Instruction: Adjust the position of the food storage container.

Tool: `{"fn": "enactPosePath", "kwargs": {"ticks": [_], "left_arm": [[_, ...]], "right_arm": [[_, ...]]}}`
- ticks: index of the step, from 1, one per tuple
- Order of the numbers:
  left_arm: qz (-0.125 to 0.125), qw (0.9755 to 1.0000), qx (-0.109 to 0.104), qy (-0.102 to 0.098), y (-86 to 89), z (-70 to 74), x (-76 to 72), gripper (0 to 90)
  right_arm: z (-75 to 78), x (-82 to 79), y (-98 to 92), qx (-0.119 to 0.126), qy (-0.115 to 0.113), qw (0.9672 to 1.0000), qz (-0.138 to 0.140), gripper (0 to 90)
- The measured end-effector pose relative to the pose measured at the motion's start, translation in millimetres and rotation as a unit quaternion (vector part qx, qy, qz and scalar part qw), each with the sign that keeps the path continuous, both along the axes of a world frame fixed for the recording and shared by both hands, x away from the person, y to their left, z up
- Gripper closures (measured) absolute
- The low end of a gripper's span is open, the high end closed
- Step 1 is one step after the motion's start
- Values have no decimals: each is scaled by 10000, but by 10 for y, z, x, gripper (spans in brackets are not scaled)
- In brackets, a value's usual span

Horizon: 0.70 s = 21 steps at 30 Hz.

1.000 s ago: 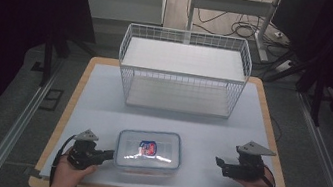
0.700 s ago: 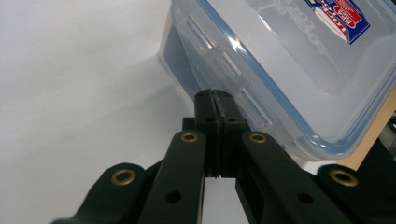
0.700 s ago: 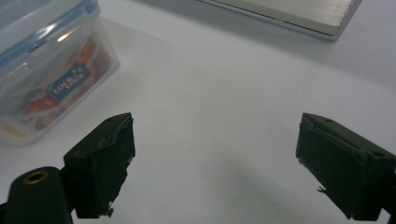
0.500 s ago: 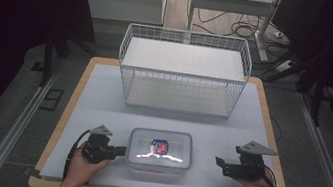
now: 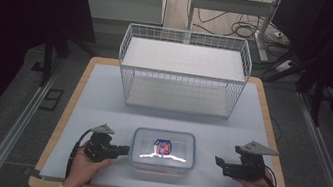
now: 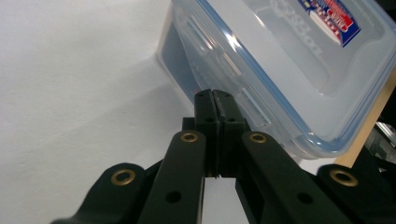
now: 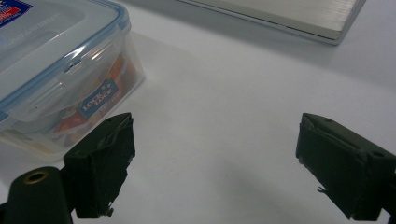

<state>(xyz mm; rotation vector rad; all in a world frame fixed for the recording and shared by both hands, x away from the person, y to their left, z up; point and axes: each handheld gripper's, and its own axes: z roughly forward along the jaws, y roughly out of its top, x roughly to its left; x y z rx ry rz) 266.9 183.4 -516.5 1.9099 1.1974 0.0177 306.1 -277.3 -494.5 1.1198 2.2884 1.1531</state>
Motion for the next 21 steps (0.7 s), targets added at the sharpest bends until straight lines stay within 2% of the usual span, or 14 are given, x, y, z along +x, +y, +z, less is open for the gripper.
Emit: {"fn": "enactPosePath", "kwargs": {"ticks": [2,3,4,8,10,11,12,15,18,21], "left_arm": [[224,9997,-80,-65,123,22,-9,883],[224,9997,-80,-65,123,22,-9,876],[407,9990,-142,-118,218,25,-20,868],[583,9979,-183,-195,325,38,-41,841],[691,9971,-258,-196,357,45,-47,777],[761,9966,-270,-178,363,48,-47,625],[816,9962,-254,-179,362,50,-46,625],[785,9963,-292,-196,315,92,-51,376],[752,9965,-311,-203,290,113,-61,310],[676,9964,-510,-57,267,112,-52,257]], "right_arm": [[11,-9,-3,67,-28,10000,18,117],[11,-9,-3,67,-28,10000,18,117],[9,-11,5,130,-23,9999,47,116],[9,-21,14,216,-41,9997,65,128],[23,-20,6,475,52,9988,111,130],[35,-19,-5,715,166,9972,120,130],[35,-19,-5,715,166,9972,120,130],[33,-26,9,744,196,9969,170,128],[24,-26,21,726,189,9970,185,122],[18,-29,37,723,242,9969,217,122]]}}
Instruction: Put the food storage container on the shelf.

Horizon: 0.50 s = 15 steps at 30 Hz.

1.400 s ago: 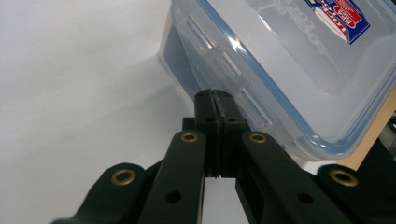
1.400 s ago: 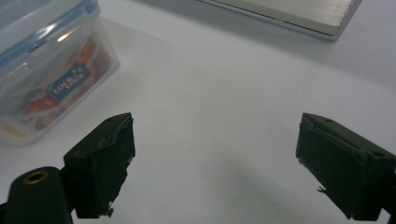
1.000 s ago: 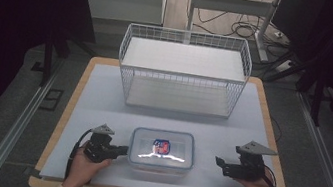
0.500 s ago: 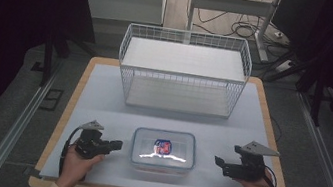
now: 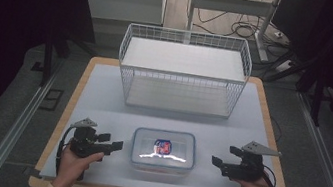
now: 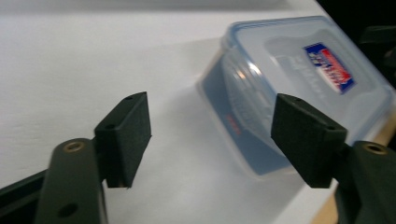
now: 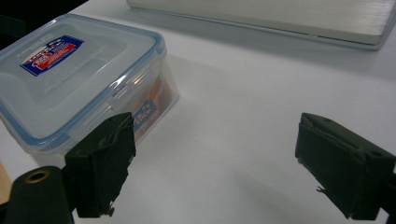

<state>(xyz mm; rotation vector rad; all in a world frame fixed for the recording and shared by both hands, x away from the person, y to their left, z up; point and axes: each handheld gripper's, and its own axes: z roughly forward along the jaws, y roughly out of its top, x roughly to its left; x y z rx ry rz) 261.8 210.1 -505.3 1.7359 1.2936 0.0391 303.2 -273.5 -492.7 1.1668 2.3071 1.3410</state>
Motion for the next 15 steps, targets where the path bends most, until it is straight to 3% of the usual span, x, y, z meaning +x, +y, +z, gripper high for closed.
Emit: {"fn": "enactPosePath", "kwargs": {"ticks": [3,4,5,6,7,15], "left_arm": [[-4,9993,-308,199,-15,-36,39,191],[-4,9993,-308,199,-15,-36,39,182],[10,9983,-500,314,-19,-57,63,175],[10,9983,-500,314,-19,-57,63,168],[35,9971,-650,390,-33,-68,80,163],[-63,9951,-837,525,-169,-102,184,132]], "right_arm": [[-4,-6,27,-59,42,9999,89,123],[-9,-5,32,-77,49,9999,105,123],[-15,-4,39,-92,72,9999,120,123],[-19,-5,47,-109,98,9998,141,123],[-21,-7,56,-106,117,9998,145,123],[-26,-14,90,-147,132,9996,177,117]]}}
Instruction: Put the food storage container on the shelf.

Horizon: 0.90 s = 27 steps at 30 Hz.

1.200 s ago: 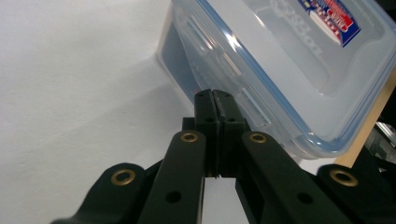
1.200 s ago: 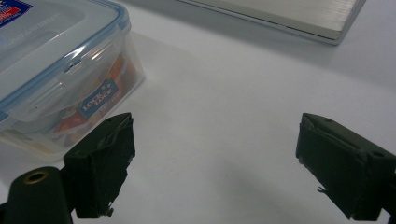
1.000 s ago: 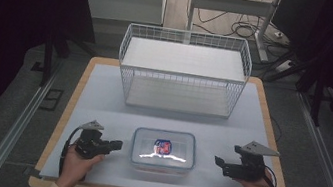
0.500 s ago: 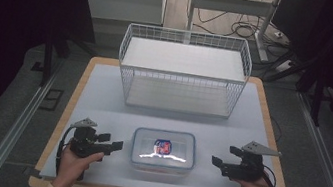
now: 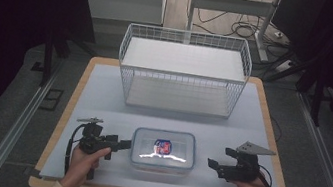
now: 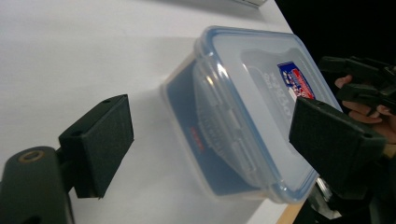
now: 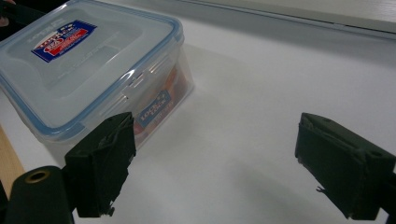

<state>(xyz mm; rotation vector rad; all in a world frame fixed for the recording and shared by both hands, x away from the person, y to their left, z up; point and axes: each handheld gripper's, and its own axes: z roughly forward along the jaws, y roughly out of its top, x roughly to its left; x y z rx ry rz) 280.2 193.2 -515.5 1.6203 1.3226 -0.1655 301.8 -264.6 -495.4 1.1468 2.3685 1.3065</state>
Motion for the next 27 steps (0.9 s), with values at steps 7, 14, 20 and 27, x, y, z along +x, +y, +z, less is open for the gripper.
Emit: {"fn": "enactPosePath", "kwargs": {"ticks": [7,14,20,27], "left_arm": [[-246,9992,-232,227,-158,-63,47,132],[-343,9981,-343,392,-205,-106,18,157],[-443,9972,-314,523,-254,-157,37,175],[-470,9972,-381,430,-267,-139,21,270]], "right_arm": [[-15,12,-2,-14,55,9999,-99,111],[-19,-2,12,-64,24,10000,-49,111],[-28,11,8,-43,92,9999,-54,111],[-46,15,17,-115,119,9998,-80,113]]}}
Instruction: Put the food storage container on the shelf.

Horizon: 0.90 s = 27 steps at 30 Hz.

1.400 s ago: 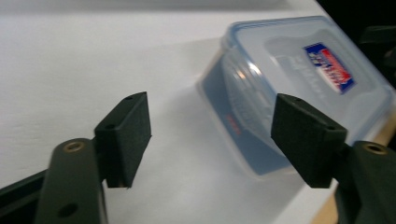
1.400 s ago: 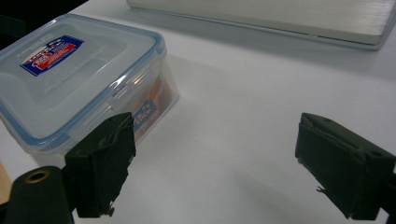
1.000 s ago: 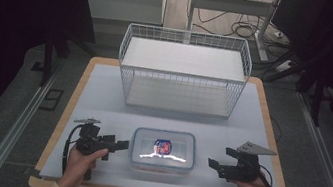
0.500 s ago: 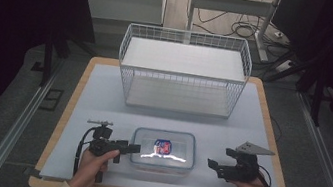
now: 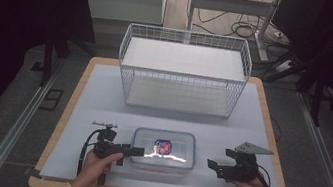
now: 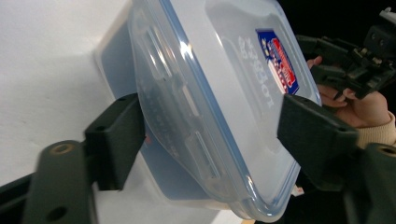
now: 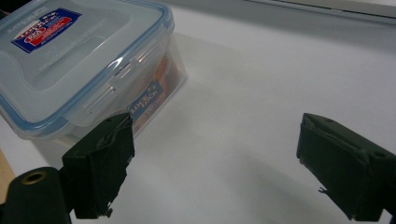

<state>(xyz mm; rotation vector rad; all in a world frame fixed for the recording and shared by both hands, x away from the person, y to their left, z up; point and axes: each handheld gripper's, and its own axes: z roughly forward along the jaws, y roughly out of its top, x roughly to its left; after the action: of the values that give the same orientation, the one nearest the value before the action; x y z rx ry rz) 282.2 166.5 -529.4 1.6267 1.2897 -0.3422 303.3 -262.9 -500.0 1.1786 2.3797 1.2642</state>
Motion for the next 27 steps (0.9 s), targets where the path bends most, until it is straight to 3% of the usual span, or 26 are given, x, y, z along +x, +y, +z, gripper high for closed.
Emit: {"fn": "enactPosePath", "kwargs": {"ticks": [5,10,15,19,24,27], "left_arm": [[39,9999,-95,23,36,-8,3,298],[41,9999,-111,15,42,-12,4,308],[35,9999,-110,11,43,-13,6,309],[53,9999,-114,16,41,-12,2,309],[55,9999,-111,15,40,-12,2,309],[48,9999,-114,13,41,-13,3,310]], "right_arm": [[8,-7,22,-28,4,10000,83,129],[53,-2,78,184,155,9995,186,131],[97,45,182,406,437,9977,323,135],[119,121,282,750,796,9933,372,137],[128,170,380,737,940,9921,394,137],[104,216,461,794,1139,9896,382,137]]}}
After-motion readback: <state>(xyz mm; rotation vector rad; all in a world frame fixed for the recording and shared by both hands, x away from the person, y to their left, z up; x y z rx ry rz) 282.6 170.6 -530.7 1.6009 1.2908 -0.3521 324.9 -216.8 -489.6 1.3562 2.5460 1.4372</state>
